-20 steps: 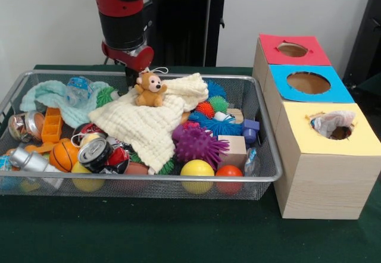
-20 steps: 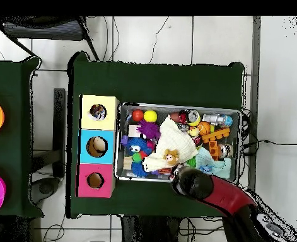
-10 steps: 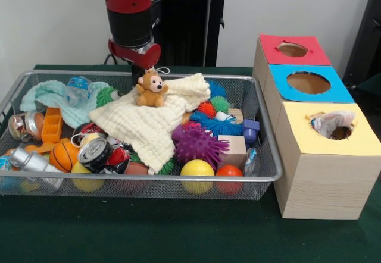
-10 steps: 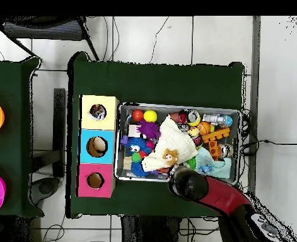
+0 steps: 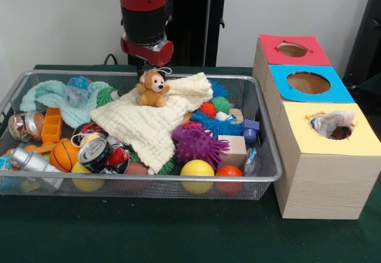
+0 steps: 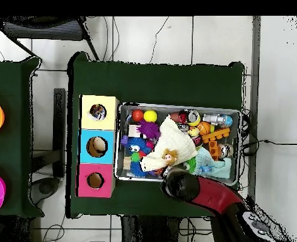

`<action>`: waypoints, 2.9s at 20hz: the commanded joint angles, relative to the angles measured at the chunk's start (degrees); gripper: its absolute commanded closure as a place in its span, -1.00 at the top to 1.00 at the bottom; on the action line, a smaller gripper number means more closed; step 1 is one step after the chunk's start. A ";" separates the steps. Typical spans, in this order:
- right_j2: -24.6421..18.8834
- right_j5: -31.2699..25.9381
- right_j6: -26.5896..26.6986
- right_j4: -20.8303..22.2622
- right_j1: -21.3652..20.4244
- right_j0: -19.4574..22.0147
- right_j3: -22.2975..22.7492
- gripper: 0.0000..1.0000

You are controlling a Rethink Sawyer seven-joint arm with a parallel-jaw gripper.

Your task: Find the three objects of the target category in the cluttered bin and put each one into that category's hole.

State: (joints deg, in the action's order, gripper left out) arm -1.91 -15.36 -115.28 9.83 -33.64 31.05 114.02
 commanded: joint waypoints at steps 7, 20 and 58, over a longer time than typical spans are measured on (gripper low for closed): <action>-2.88 -0.54 -4.15 0.33 7.96 -1.10 -2.04 1.00; -0.94 0.51 -3.10 2.02 9.90 -3.35 -4.33 1.00; -3.87 -2.37 -5.99 -8.43 -21.71 -8.30 5.70 -1.00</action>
State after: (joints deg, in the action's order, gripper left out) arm 3.54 -26.42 -115.28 6.28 -56.31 19.75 116.01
